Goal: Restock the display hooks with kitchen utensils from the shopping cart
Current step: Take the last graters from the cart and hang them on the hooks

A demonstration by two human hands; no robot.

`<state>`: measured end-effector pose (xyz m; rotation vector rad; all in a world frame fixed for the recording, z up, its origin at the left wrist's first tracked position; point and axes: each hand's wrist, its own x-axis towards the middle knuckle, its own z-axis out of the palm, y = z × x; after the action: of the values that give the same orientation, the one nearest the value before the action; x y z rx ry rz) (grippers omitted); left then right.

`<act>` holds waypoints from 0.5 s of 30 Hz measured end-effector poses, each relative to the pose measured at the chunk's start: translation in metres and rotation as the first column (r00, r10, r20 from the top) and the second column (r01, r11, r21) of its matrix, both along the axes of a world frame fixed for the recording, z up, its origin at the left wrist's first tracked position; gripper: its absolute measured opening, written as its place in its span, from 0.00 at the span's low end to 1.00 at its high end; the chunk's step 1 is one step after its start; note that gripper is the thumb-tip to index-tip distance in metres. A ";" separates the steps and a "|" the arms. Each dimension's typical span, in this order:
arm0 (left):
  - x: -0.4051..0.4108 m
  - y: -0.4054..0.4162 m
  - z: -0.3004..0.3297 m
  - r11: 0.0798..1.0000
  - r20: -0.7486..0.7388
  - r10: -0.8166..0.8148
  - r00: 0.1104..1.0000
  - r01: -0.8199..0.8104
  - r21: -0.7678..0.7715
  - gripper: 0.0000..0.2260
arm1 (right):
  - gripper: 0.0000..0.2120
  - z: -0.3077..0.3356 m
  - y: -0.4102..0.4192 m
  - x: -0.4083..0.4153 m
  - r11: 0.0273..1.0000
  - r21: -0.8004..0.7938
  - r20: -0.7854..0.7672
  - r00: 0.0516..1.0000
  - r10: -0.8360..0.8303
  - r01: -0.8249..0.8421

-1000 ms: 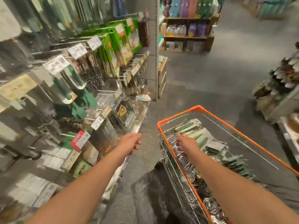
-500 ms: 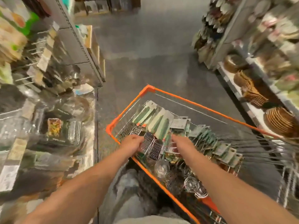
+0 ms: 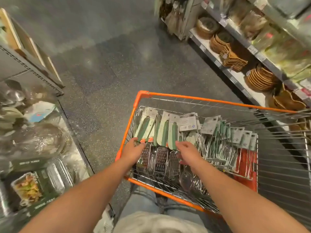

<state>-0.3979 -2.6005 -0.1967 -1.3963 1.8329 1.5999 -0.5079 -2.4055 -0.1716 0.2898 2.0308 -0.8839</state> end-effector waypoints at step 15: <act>-0.039 -0.010 -0.056 0.994 0.062 -0.095 0.994 0.097 -0.041 0.30 | 0.26 -0.069 -0.022 -0.006 0.995 0.102 -0.006 1.000 -0.002 0.003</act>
<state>-0.4367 -2.6108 -0.2528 -1.3382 1.8806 1.4637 -0.5141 -2.4275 -0.2409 0.3466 2.0846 -0.7852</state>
